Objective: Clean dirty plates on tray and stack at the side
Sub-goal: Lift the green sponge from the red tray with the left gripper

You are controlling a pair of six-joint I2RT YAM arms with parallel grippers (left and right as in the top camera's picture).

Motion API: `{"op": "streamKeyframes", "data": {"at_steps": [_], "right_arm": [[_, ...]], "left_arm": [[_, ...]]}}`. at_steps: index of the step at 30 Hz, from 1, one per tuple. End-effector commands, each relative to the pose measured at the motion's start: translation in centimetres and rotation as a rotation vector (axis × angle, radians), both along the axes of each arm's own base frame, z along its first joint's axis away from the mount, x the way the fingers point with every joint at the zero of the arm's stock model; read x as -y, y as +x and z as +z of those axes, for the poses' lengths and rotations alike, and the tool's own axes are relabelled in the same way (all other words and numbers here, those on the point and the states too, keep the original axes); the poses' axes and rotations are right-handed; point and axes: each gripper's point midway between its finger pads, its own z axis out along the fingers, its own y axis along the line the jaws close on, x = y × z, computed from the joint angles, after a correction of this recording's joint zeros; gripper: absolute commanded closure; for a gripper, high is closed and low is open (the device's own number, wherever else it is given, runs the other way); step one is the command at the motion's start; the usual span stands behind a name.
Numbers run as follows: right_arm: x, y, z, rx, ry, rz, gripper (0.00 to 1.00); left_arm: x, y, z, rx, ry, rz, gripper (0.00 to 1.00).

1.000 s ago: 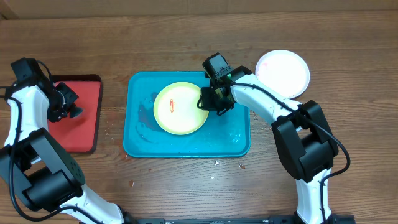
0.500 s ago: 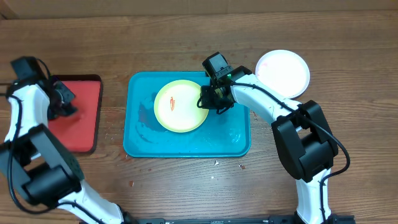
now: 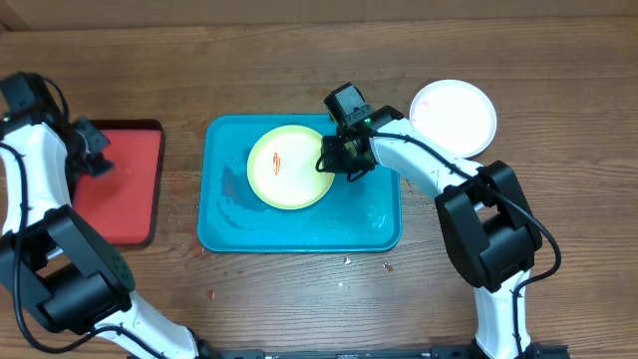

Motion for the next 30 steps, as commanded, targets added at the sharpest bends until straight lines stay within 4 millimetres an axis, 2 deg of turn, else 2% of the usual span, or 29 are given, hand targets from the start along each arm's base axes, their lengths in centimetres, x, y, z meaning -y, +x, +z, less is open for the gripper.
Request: {"op": "streamKeyframes", "data": {"at_steps": [1, 4, 8, 11, 13, 15, 17, 21, 25, 30], "right_arm": [[0.2, 0.0, -0.6, -0.005, -0.013, -0.005, 0.96], [0.2, 0.1, -0.5, -0.001, -0.011, -0.006, 0.96], [0.1, 0.3, -0.5, 0.006, -0.006, -0.005, 0.96], [-0.1, 0.5, -0.4, 0.015, -0.001, -0.006, 0.96], [-0.2, 0.7, -0.3, 0.023, 0.004, -0.006, 0.96], [-0.2, 0.8, -0.3, 0.028, 0.007, -0.006, 0.96], [-0.2, 0.8, -0.3, 0.027, 0.006, -0.006, 0.96], [-0.1, 0.5, -0.4, 0.017, 0.000, -0.006, 0.96], [0.1, 0.2, -0.5, 0.004, -0.008, -0.005, 0.96], [0.0, 0.3, -0.5, 0.008, -0.005, -0.006, 0.96]], "left_arm": [[0.2, 0.0, 0.2, 0.005, -0.031, 0.011, 0.96], [0.3, 0.4, 2.6, 0.051, -0.044, 0.006, 0.96], [0.1, 0.9, 6.7, 0.125, -0.003, -0.014, 0.96], [0.0, 1.1, 8.4, 0.152, 0.046, -0.024, 0.96], [-0.1, 1.0, 8.5, 0.150, 0.058, -0.013, 0.96], [0.4, 0.8, 7.8, 0.153, -0.002, 0.054, 0.96], [1.7, 1.0, 7.0, 0.180, -0.128, 0.097, 0.96], [3.9, 2.6, 6.4, 0.289, -0.391, 0.043, 0.96], [3.1, 2.6, 6.2, 0.344, -0.507, 0.066, 0.96], [2.9, 2.4, 7.7, 0.439, -0.652, 0.063, 0.96]]}}
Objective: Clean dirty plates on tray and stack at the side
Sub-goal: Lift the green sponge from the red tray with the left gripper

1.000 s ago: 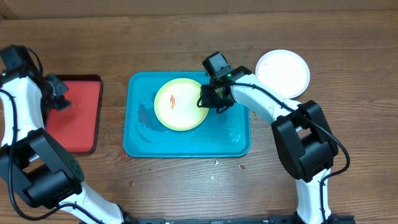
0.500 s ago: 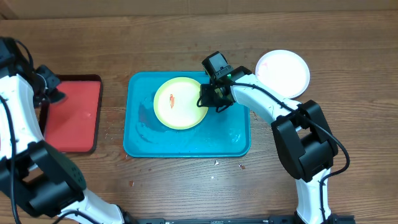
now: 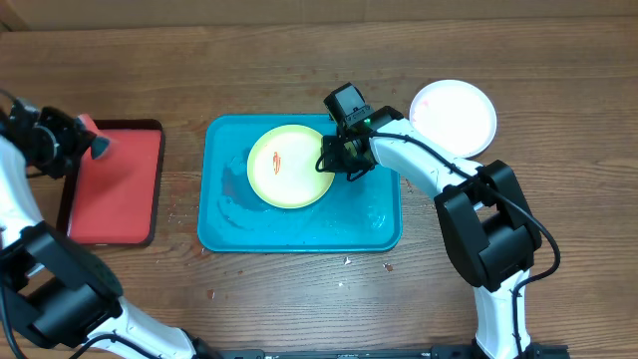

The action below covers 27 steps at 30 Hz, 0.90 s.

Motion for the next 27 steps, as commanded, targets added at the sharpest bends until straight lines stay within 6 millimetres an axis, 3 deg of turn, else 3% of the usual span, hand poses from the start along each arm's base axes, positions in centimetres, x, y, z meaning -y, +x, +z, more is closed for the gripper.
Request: {"op": "streamKeyframes", "data": {"at_steps": [1, 9, 22, 24, 27], "right_arm": [[0.0, 0.2, -0.4, 0.003, -0.004, -0.004, 0.96], [0.0, 0.2, -0.3, 0.003, -0.004, -0.004, 0.96], [0.0, 0.2, -0.4, 0.002, -0.004, -0.004, 0.96], [0.0, 0.2, -0.4, 0.003, -0.004, -0.004, 0.96], [0.0, 0.3, -0.3, 0.007, -0.002, -0.004, 0.96]], "left_arm": [[1.5, 0.6, 2.2, 0.140, -0.194, -0.031, 0.96], [1.4, 0.1, 5.0, 0.277, -0.349, -0.044, 0.96], [1.1, -0.1, 5.2, 0.285, -0.362, -0.035, 0.96], [0.7, -0.1, 4.7, 0.272, -0.324, -0.034, 0.96], [-2.1, -1.3, 0.5, 0.094, -0.137, 0.045, 0.96]]}}
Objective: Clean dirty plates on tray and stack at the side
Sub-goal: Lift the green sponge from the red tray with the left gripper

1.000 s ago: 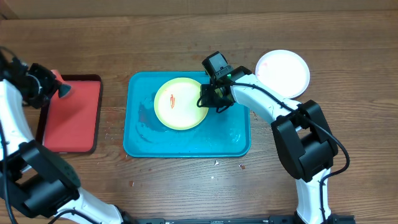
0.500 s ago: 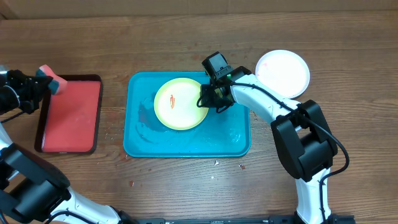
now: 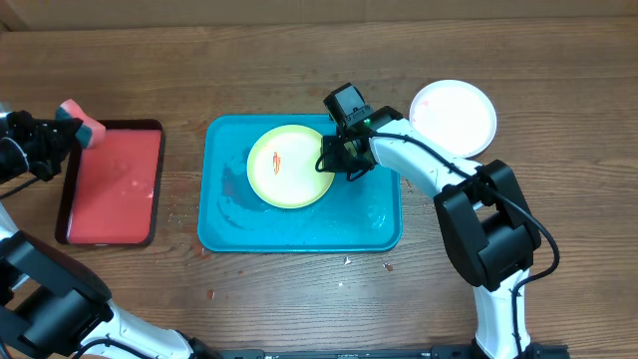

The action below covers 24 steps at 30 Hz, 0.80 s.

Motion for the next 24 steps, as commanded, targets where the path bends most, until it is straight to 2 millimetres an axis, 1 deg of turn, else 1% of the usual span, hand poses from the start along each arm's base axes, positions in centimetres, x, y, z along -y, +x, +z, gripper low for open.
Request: {"op": "streamKeyframes", "data": {"at_steps": [1, 3, 4, 5, 6, 8, 9, 10, 12, 13, 14, 18, 20, 24], "right_arm": [[0.0, 0.2, -0.2, 0.006, -0.002, -0.004, 0.96], [0.0, 0.2, -0.2, 0.006, -0.002, -0.004, 0.96], [0.0, 0.2, -0.2, 0.005, -0.002, -0.004, 0.96], [0.1, 0.1, -0.2, 0.002, -0.003, -0.004, 0.96], [0.1, 0.0, -0.2, -0.002, -0.003, -0.002, 0.96], [0.2, -0.2, -0.3, -0.011, -0.008, -0.002, 0.96], [0.3, -0.3, -0.4, -0.017, -0.012, -0.002, 0.96], [0.3, -0.4, -0.4, -0.021, -0.014, -0.002, 0.96], [0.3, -0.4, -0.4, -0.019, -0.013, -0.002, 0.96], [0.2, -0.3, -0.3, -0.015, -0.010, -0.002, 0.96], [0.1, -0.1, -0.3, -0.009, -0.006, -0.002, 0.96], [-0.4, 0.0, -0.2, 0.005, 0.002, 0.006, 0.96], [-0.6, -0.2, -0.2, 0.005, 0.001, 0.012, 0.96], [-1.5, -0.6, -0.1, 0.012, 0.006, 0.031, 0.96]], "left_arm": [[-2.1, -1.4, -4.4, -0.176, 0.116, 0.053, 0.96], [-1.2, -1.3, -5.9, -0.175, 0.060, 0.014, 0.96], [-0.9, -1.0, -6.2, -0.161, 0.031, -0.001, 0.96], [-0.4, -0.6, -6.0, -0.118, -0.006, -0.031, 0.96], [0.1, -0.4, -5.4, -0.073, -0.034, -0.052, 0.96], [0.5, -0.2, -3.9, -0.005, -0.036, -0.087, 0.96], [0.5, -0.2, -3.2, 0.011, -0.003, -0.098, 0.96], [0.2, -0.4, -3.1, -0.001, 0.049, -0.099, 0.96], [-1.4, -1.1, -4.3, -0.118, 0.193, -0.052, 0.96], [-1.9, -1.5, -4.8, -0.165, 0.232, -0.037, 0.96], [-1.7, -1.6, -5.0, -0.181, 0.236, -0.043, 0.96], [0.9, -1.2, -3.7, -0.066, 0.217, -0.181, 0.96], [1.8, -1.0, -3.0, -0.044, 0.229, -0.213, 0.96], [3.7, -0.8, -1.0, -0.017, 0.294, -0.260, 0.96]]}}
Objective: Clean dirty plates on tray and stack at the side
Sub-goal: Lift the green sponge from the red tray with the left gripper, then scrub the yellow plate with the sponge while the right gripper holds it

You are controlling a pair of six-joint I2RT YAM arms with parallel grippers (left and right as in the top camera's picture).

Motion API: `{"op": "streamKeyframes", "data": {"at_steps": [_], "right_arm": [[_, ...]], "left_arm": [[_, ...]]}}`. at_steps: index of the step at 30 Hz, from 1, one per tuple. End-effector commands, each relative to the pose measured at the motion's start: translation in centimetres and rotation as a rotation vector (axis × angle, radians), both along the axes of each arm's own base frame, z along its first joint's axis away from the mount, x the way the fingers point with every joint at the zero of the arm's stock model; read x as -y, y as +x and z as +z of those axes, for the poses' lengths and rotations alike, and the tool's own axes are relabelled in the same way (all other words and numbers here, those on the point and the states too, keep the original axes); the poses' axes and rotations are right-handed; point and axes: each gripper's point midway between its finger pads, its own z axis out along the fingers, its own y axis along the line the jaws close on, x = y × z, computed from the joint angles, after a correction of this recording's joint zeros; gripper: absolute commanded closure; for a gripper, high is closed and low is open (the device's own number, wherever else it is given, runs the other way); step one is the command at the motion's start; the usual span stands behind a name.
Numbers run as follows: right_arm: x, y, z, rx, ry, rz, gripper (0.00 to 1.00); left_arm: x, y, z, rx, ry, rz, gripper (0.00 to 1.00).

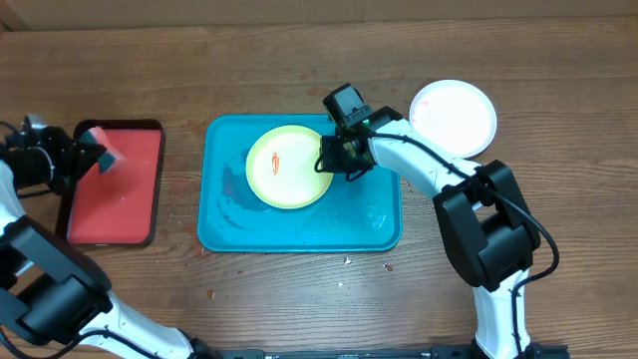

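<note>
A yellow-green plate point(289, 170) with an orange smear point(277, 161) lies in the blue tray point(299, 227). My right gripper point(329, 160) is shut on the plate's right rim. A clean white plate point(454, 115) sits on the table to the right of the tray. At the far left my left gripper point(88, 155) is shut on a pink sponge point(102, 153). It holds the sponge over the far end of the red tray point(112, 204).
The wooden table point(299, 60) stretches behind both trays. Small crumbs lie on the table near the blue tray's front edge point(347, 261). Wet patches show on the blue tray's floor at its left and right.
My left gripper with the sponge was at the red tray's far left corner. It is now to the right and nearer, over the tray's far end. The right gripper and yellow plate are unchanged.
My left gripper was low over the red tray's far end. Then it sat at the tray's left edge with the sponge showing, then at the far left corner. Now it is back over the tray. All along my right gripper stayed on the plate's rim.
</note>
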Motion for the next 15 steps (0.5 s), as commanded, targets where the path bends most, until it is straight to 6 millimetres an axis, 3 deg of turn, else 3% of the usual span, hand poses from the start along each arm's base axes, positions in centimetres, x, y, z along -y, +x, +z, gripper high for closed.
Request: {"op": "streamKeyframes", "data": {"at_steps": [1, 5, 8, 15], "right_arm": [[-1.3, -0.5, -0.1, 0.010, 0.005, 0.027, 0.96], [-2.8, -1.4, -0.1, 0.020, 0.006, 0.064, 0.96], [-2.7, -1.4, -0.2, 0.041, -0.030, 0.048, 0.96], [-2.6, -0.8, -0.2, 0.056, -0.038, -0.029, 0.96]], "left_arm": [[2.1, 0.5, 4.8, 0.109, 0.125, -0.097, 0.96], [5.0, 0.9, 6.5, 0.122, 0.266, -0.202, 0.96], [7.3, 1.2, 7.0, 0.111, 0.325, -0.262, 0.96], [16.8, 1.3, 4.7, 0.036, 0.276, -0.500, 0.96]]}}
